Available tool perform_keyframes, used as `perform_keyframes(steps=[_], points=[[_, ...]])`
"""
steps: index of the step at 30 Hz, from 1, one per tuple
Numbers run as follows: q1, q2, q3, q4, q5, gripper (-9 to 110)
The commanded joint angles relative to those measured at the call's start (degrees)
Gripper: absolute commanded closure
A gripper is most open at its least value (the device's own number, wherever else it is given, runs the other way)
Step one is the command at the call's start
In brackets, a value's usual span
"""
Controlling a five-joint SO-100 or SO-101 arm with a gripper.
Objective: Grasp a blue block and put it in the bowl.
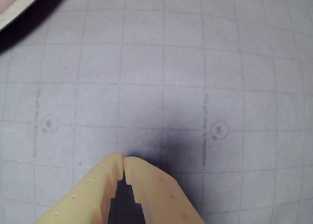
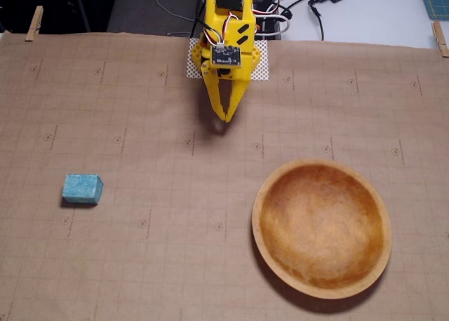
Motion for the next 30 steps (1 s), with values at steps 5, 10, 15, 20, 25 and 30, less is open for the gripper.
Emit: perform_keyframes(steps=[5,10,15,20,25,30], points=[[-0.79,0.53,-2.02,0.09,-0.35,105],[-0.88,0.53,-8.17,0.00,-0.35,105],[-0.88,0.44,-18.02,0.00,-0.44,105],[-2.11,0.44,-22.68,0.00,-0.44,105],[-2.20,0.35,-23.20,-8.44,-0.44,105],[-2.29,-0.44,-19.34,-18.81,-0.44,105]])
